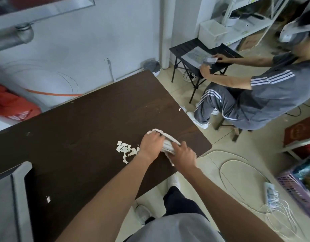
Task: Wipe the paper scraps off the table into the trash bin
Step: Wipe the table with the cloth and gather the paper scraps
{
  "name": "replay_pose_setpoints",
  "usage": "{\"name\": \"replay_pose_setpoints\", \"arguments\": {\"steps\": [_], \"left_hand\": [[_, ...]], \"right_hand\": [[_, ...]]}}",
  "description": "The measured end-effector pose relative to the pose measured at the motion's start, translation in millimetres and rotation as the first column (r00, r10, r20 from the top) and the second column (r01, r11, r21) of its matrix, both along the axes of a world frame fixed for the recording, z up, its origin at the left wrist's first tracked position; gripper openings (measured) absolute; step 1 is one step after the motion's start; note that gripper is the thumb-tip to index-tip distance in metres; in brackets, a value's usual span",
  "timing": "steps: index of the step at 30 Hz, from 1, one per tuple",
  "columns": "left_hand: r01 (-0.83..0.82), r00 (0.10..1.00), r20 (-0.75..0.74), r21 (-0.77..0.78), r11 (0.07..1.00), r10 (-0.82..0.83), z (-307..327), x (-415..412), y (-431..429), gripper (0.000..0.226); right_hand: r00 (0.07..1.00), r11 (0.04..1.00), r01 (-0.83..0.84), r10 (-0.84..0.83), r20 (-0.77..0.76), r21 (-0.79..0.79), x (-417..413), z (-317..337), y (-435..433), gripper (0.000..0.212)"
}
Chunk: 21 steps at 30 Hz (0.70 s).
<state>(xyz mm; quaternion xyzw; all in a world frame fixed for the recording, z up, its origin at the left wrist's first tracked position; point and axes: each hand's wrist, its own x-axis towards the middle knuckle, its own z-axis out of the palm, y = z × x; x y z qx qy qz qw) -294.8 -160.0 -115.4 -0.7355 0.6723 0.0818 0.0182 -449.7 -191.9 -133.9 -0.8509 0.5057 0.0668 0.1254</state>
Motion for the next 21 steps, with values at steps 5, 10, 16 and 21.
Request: {"name": "replay_pose_setpoints", "arguments": {"steps": [5, 10, 16, 21], "left_hand": [[0.008, 0.999, 0.042, -0.034, 0.999, -0.007, 0, 17, 24, 0.039], [-0.006, 1.0, 0.005, -0.107, 0.994, 0.007, 10, 0, 1, 0.045], [0.013, 0.999, -0.047, -0.116, 0.993, -0.019, 8, -31, -35, 0.039], [0.055, 0.99, -0.124, -0.1, 0.993, -0.067, -7, -30, -36, 0.036]], "right_hand": [[0.993, 0.996, -0.082, 0.084, 0.081, -0.029, 11, 9, 12, 0.04], [0.983, 0.963, -0.146, 0.167, 0.074, -0.227, -13, 9, -32, 0.043], [0.989, 0.958, -0.14, 0.148, 0.013, -0.248, -42, 1, -66, 0.044], [0.997, 0.983, -0.083, 0.082, -0.012, -0.165, -34, -2, -36, 0.045]]}}
